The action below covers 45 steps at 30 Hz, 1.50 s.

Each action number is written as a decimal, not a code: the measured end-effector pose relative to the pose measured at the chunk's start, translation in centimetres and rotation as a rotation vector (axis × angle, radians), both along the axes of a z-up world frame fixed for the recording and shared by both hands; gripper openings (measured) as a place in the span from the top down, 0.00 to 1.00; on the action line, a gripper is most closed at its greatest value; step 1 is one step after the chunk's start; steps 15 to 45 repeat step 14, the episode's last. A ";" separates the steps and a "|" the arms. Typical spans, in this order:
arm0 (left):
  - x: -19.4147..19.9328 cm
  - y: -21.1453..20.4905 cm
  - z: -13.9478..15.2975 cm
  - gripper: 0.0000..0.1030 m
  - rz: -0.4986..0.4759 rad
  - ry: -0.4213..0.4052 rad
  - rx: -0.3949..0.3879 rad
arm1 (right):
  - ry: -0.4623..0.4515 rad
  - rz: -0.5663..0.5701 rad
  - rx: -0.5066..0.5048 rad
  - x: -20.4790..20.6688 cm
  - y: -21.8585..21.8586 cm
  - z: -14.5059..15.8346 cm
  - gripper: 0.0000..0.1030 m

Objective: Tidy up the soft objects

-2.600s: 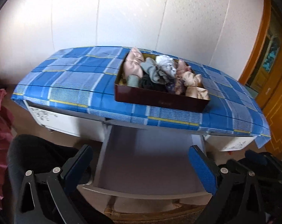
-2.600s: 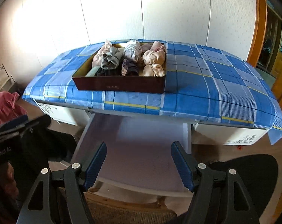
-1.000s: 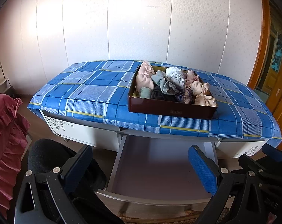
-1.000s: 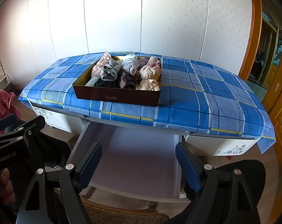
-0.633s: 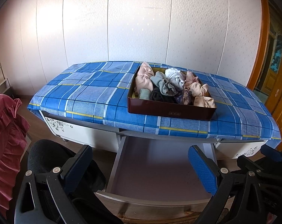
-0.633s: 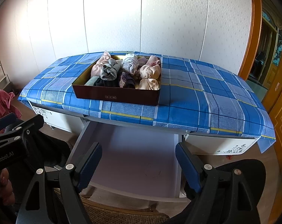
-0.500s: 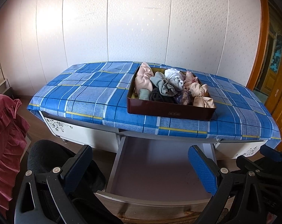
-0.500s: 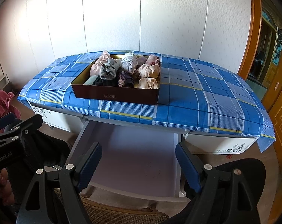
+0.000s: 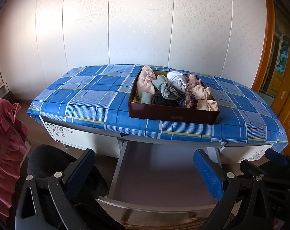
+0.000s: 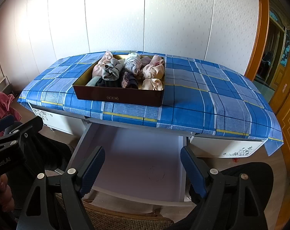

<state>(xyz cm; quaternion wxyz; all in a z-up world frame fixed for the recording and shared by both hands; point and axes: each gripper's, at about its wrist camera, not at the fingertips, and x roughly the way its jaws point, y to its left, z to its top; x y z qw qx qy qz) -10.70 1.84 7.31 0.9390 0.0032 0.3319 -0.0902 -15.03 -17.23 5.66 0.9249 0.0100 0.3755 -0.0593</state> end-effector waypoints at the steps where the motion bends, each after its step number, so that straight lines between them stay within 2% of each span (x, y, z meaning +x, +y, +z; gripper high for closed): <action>1: 0.0 0.0 0.0 0.00 -0.004 0.000 -0.003 | 0.001 0.000 0.000 0.0 0.0 0.0 0.20; 9: 0.0 -0.3 -0.1 0.00 -0.040 0.011 -0.024 | 0.004 0.001 0.004 0.1 -0.1 0.0 0.20; 45: 0.2 -0.5 -0.3 0.00 -0.029 0.024 -0.008 | 0.015 -0.003 0.016 0.2 -0.3 -0.3 0.20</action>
